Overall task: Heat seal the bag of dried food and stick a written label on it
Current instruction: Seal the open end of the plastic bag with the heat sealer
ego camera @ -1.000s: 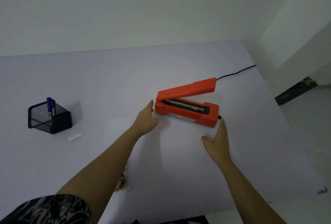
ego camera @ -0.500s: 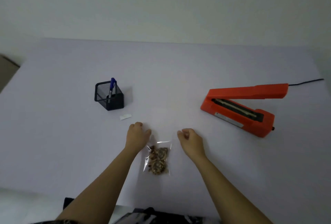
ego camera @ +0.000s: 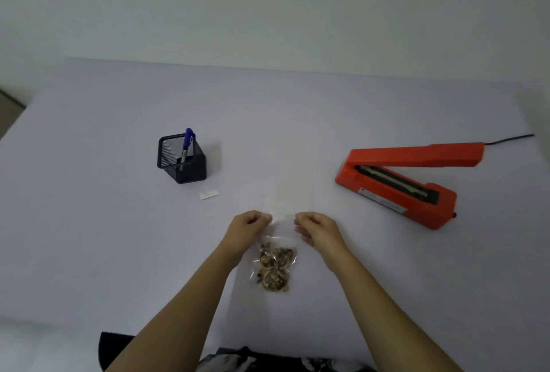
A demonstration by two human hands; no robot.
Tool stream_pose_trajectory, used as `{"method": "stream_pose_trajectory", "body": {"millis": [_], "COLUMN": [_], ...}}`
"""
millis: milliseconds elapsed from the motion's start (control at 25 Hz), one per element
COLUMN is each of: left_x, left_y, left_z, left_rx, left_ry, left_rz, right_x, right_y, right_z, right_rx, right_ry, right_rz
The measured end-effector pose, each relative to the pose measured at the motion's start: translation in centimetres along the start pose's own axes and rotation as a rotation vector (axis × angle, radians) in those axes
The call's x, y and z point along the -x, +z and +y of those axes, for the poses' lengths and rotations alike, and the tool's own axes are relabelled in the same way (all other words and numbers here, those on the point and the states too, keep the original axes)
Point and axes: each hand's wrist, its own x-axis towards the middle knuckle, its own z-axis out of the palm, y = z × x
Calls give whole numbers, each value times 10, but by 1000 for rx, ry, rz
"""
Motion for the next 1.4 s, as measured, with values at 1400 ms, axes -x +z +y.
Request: {"method": "stream_pose_trajectory", "body": {"millis": [1400], "left_x": [2], "left_y": [180], "left_z": [40], "left_rx": [141], "left_ry": [48], "left_rz": [-244], "right_x": [17], "right_y": [-221], "right_z": [-141], "right_rx": [1116], "right_ry": [-434], "right_rz": [416]}}
